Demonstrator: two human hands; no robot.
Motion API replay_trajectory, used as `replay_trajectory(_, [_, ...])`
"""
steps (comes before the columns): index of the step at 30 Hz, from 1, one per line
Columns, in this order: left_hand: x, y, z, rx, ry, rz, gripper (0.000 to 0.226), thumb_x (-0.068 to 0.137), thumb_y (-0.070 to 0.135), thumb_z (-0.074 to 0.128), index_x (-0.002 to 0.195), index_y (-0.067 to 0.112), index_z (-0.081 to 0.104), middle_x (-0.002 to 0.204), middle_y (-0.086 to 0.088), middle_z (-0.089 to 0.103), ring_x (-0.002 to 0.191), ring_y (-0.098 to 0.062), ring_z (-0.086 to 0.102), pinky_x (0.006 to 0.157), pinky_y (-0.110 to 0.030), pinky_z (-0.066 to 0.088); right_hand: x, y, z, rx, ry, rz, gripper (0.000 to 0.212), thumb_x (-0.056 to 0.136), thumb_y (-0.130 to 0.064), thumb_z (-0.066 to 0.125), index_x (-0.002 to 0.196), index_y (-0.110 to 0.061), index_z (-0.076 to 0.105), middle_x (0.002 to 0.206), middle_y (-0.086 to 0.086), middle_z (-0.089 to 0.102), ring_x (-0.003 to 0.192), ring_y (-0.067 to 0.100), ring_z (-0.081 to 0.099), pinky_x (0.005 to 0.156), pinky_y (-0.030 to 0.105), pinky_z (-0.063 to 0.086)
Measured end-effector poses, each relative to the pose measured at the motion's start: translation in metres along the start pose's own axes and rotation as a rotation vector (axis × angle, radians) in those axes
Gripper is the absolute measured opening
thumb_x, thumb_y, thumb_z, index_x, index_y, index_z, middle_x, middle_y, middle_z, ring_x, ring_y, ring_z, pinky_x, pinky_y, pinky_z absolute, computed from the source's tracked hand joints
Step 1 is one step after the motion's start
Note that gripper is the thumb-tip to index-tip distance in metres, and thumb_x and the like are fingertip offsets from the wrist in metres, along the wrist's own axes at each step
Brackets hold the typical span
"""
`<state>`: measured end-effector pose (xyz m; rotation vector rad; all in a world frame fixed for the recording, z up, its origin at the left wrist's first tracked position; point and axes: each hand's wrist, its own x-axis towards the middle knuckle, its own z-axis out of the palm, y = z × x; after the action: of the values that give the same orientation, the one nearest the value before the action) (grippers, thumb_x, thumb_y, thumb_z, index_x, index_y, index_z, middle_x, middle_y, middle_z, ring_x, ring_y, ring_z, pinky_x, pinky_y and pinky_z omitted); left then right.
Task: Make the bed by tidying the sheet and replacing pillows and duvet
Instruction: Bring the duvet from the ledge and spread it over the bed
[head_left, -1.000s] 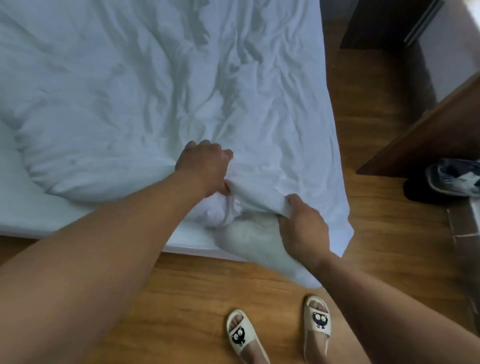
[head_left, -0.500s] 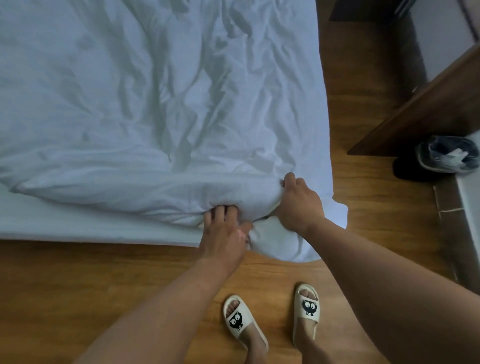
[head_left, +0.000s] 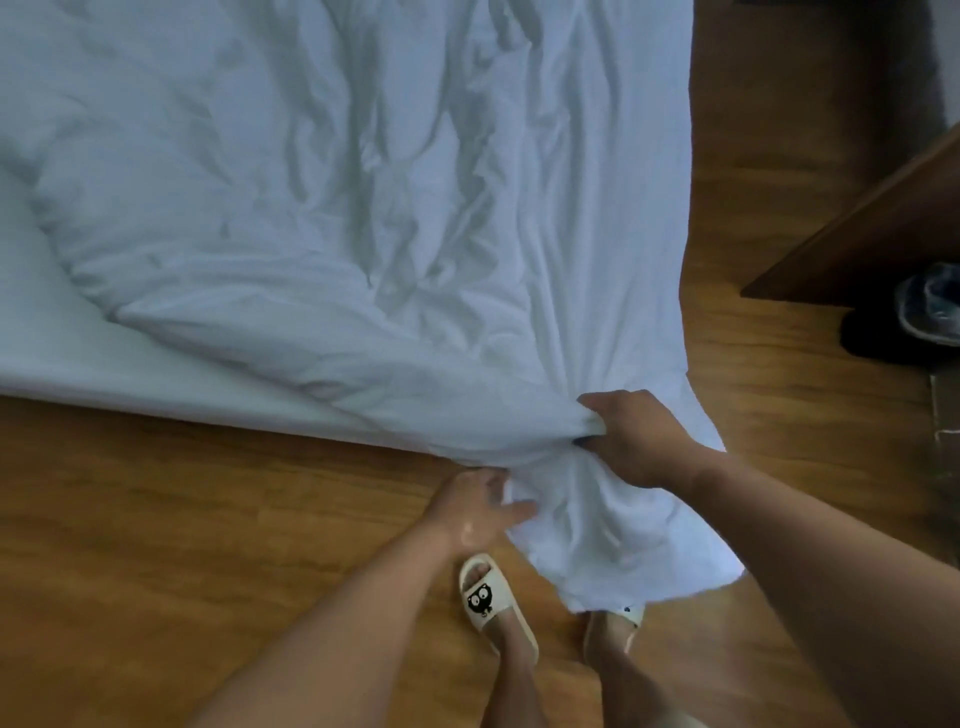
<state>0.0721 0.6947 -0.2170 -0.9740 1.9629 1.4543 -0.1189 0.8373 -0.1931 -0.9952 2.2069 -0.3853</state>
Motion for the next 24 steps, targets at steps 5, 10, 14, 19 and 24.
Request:
replay_trajectory(5, [-0.016,-0.016,-0.111,-1.033,0.490,-0.125,0.084,0.069,0.026,0.088,0.142,0.026,0.048,0.129,0.000,0.061,0.123,-0.022,0.055,0.105,-0.052,0.043,-0.018,0.005,-0.010,0.010,-0.081,0.051,0.015,0.092,-0.026,0.064,0.085,-0.031,0.053,0.079,-0.014,0.056,0.081,0.017,0.056,0.063,0.018,0.036])
replay_trajectory(10, [0.002,-0.002,-0.168,-1.195,0.554,-0.104,0.066,0.063,0.029,0.094,0.123,0.019,0.067,0.113,-0.002,0.076,0.104,-0.025,0.072,0.090,-0.046,0.058,-0.005,-0.058,0.018,-0.237,0.010,0.062,0.040,0.080,-0.015,0.057,0.118,-0.022,0.046,0.111,-0.003,0.056,0.098,0.024,0.056,0.081,0.036,0.047])
replay_trajectory(14, [0.040,-0.012,-0.182,-1.102,0.596,-0.114,0.051,0.066,0.020,0.095,0.110,0.009,0.072,0.109,-0.010,0.076,0.094,-0.028,0.075,0.086,-0.050,0.060,0.035,-0.150,0.049,-0.056,0.116,-0.192,0.100,0.075,-0.049,0.076,0.155,-0.028,0.020,0.157,0.000,0.031,0.138,0.022,0.037,0.110,0.038,0.040])
replay_trajectory(19, [0.015,-0.042,-0.177,-0.692,0.664,-0.164,0.036,0.080,0.028,0.083,0.109,0.012,0.068,0.105,-0.001,0.072,0.099,-0.022,0.069,0.091,-0.036,0.056,0.091,-0.218,0.086,-0.044,0.093,-0.048,0.085,0.078,-0.047,0.075,0.149,-0.033,0.031,0.139,-0.002,0.055,0.123,0.022,0.055,0.099,0.037,0.046])
replay_trajectory(24, [-0.083,-0.109,-0.161,-0.604,0.584,-0.224,0.073,0.060,0.042,0.084,0.123,0.025,0.051,0.105,0.006,0.069,0.098,-0.018,0.069,0.085,-0.036,0.057,0.053,-0.222,0.108,-0.157,-0.107,-0.046,0.023,0.093,-0.027,0.054,0.106,-0.038,0.070,0.100,-0.017,0.073,0.095,0.009,0.066,0.081,0.024,0.047])
